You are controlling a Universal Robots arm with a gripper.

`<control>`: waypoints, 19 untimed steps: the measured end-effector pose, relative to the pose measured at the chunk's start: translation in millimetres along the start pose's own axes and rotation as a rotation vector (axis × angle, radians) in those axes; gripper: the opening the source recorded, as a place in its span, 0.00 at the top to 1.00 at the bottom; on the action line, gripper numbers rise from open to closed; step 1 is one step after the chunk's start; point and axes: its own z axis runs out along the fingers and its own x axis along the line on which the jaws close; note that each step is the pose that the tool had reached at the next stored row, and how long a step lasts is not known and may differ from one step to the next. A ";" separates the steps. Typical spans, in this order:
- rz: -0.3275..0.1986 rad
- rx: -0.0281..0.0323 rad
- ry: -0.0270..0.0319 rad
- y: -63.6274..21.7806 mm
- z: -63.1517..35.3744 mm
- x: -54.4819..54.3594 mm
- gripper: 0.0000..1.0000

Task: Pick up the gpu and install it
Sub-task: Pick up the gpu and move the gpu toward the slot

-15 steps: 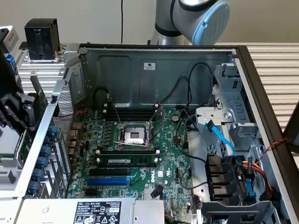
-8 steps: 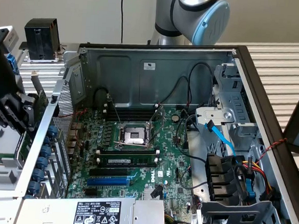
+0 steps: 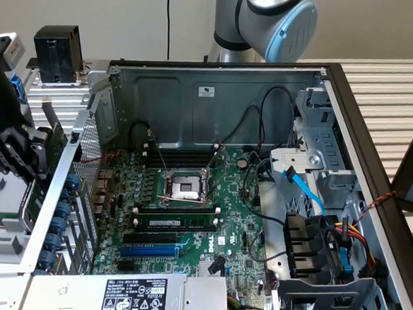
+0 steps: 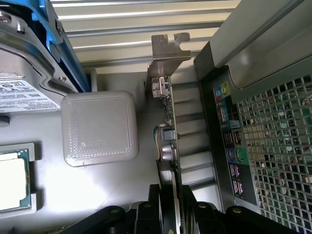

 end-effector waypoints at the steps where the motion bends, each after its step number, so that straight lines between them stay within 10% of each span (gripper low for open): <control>1: 0.000 -0.0008 0.0000 0.0 -0.4 -0.1 0.71; 19: 0.001 -0.0055 0.0010 2.5 -16.3 -3.1 0.71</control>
